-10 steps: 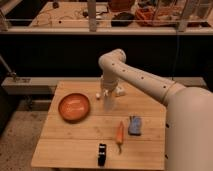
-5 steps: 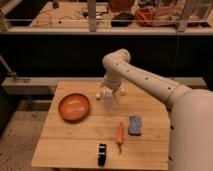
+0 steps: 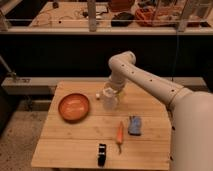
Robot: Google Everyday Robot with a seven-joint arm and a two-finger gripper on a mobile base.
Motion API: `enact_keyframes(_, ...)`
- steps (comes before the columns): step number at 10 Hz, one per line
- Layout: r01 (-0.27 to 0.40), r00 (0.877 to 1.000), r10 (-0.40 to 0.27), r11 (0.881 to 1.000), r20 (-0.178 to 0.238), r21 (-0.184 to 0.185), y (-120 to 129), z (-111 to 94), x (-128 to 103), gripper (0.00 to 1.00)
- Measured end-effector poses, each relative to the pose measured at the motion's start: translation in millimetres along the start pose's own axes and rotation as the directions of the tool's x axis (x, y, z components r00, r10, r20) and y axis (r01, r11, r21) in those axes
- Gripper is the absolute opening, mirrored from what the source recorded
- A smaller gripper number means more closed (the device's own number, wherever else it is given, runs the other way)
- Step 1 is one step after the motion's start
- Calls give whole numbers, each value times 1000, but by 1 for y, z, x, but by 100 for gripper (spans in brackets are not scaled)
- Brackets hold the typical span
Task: Place the ceramic cup over the eraser
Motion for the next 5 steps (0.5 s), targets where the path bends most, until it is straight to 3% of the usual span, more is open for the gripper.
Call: enact_keyframes(5,-20,999,20,1000,28,-14,-3,18,6,80)
